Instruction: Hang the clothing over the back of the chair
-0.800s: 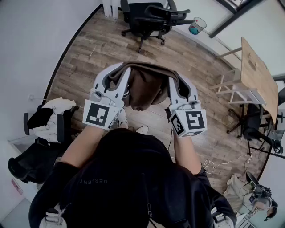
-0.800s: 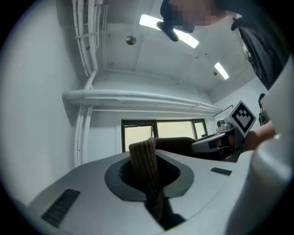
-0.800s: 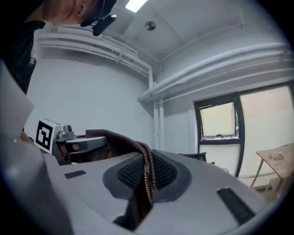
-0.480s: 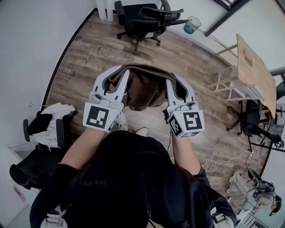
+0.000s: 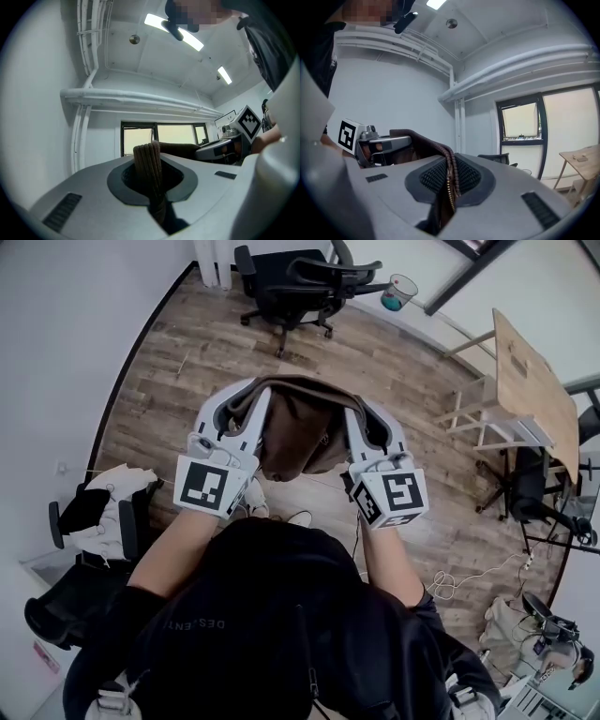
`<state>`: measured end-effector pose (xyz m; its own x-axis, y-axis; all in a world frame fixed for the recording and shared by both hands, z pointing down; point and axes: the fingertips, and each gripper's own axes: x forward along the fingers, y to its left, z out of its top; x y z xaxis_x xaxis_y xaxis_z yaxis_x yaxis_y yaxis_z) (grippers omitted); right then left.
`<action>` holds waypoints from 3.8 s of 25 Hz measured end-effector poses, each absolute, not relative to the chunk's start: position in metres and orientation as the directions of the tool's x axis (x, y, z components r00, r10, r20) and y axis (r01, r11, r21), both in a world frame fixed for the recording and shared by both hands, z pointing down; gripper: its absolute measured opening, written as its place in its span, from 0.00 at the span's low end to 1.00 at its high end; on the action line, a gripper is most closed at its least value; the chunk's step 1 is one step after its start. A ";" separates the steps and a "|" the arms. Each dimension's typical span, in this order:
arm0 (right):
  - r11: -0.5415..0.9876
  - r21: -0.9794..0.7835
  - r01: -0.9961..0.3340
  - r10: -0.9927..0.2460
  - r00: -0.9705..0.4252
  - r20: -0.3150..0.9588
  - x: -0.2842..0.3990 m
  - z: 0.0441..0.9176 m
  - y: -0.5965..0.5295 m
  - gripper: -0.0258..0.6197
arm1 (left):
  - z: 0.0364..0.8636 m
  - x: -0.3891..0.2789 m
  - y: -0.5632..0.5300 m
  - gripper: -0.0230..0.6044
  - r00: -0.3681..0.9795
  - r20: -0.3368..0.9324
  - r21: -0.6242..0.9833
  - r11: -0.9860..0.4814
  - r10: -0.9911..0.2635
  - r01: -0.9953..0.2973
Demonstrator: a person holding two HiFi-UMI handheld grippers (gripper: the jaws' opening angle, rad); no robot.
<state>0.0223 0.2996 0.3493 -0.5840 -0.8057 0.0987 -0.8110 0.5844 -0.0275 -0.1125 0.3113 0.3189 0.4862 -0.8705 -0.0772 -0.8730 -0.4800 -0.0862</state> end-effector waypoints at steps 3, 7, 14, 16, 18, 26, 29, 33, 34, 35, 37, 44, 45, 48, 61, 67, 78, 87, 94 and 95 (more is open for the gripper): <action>0.576 -0.028 -0.817 -0.811 -0.576 0.105 0.017 0.350 0.293 0.11 | 0.320 -0.118 0.304 0.11 0.493 -0.073 -0.083 -0.487 -0.867 -0.869; 0.567 -0.019 -0.823 -0.817 -0.565 0.113 0.010 0.350 0.283 0.11 | 0.322 -0.128 0.291 0.11 0.504 -0.074 -0.081 -0.499 -0.860 -0.863; 0.529 0.000 -0.849 -0.843 -0.525 0.115 -0.002 0.346 0.264 0.11 | 0.321 -0.141 0.266 0.11 0.543 -0.086 -0.069 -0.539 -0.835 -0.839; 0.511 0.001 -0.859 -0.853 -0.508 0.117 -0.006 0.346 0.258 0.11 | 0.322 -0.145 0.259 0.11 0.558 -0.089 -0.062 -0.555 -0.825 -0.830; 0.493 0.003 -0.870 -0.864 -0.490 0.120 -0.009 0.347 0.253 0.11 | 0.324 -0.148 0.252 0.11 0.575 -0.090 -0.057 -0.572 -0.813 -0.818; 0.437 0.001 -0.899 -0.891 -0.433 0.136 -0.010 0.353 0.234 0.11 | 0.328 -0.150 0.226 0.11 0.628 -0.094 -0.063 -0.625 -0.773 -0.778; 0.431 0.001 -0.902 -0.894 -0.427 0.137 -0.009 0.351 0.224 0.11 | 0.327 -0.148 0.214 0.11 0.634 -0.089 -0.063 -0.630 -0.769 -0.774; 0.430 -0.001 -0.903 -0.894 -0.426 0.141 -0.002 0.354 0.207 0.11 | 0.328 -0.141 0.197 0.11 0.637 -0.077 -0.065 -0.634 -0.767 -0.771; 0.431 -0.001 -0.902 -0.893 -0.427 0.141 0.000 0.355 0.203 0.11 | 0.329 -0.140 0.193 0.11 0.636 -0.076 -0.065 -0.633 -0.768 -0.771; 0.434 -0.002 -0.901 -0.892 -0.430 0.140 0.001 0.355 0.200 0.11 | 0.330 -0.138 0.190 0.11 0.635 -0.075 -0.066 -0.632 -0.769 -0.772; 0.439 -0.006 -0.898 -0.890 -0.436 0.136 0.006 0.356 0.191 0.11 | 0.330 -0.133 0.183 0.11 0.630 -0.074 -0.070 -0.627 -0.773 -0.776; 0.468 -0.010 -0.884 -0.876 -0.466 0.128 0.028 0.354 0.156 0.11 | 0.326 -0.110 0.150 0.11 0.606 -0.076 -0.087 -0.600 -0.792 -0.795; 0.473 -0.011 -0.881 -0.873 -0.470 0.127 0.031 0.353 0.151 0.11 | 0.326 -0.107 0.145 0.11 0.601 -0.076 -0.089 -0.595 -0.796 -0.799; 0.483 -0.014 -0.875 -0.868 -0.481 0.126 0.043 0.353 0.133 0.11 | 0.325 -0.095 0.130 0.11 0.593 -0.074 -0.098 -0.586 -0.802 -0.804; 0.521 0.006 -0.853 -0.849 -0.518 0.102 0.101 0.342 0.064 0.11 | 0.316 -0.037 0.071 0.11 0.568 -0.066 -0.125 -0.558 -0.820 -0.820; 0.551 0.018 -0.835 -0.833 -0.547 0.086 0.122 0.335 0.040 0.11 | 0.308 -0.015 0.052 0.11 0.541 -0.073 -0.140 -0.529 -0.838 -0.837; 0.593 0.029 -0.805 -0.805 -0.591 0.058 0.133 0.326 0.007 0.11 | 0.300 -0.003 0.026 0.11 0.490 -0.070 -0.160 -0.475 -0.869 -0.865; 0.582 0.038 -0.812 -0.813 -0.580 0.053 0.130 0.323 -0.024 0.11 | 0.295 -0.006 -0.006 0.11 0.495 -0.094 -0.162 -0.478 -0.864 -0.863; 0.568 0.055 -0.822 -0.823 -0.566 0.045 0.121 0.312 -0.060 0.11 | 0.286 -0.014 -0.044 0.11 0.509 -0.122 -0.179 -0.486 -0.852 -0.855; 0.563 0.055 -0.824 -0.826 -0.562 0.046 0.120 0.312 -0.065 0.11 | 0.285 -0.016 -0.050 0.11 0.512 -0.123 -0.179 -0.489 -0.850 -0.854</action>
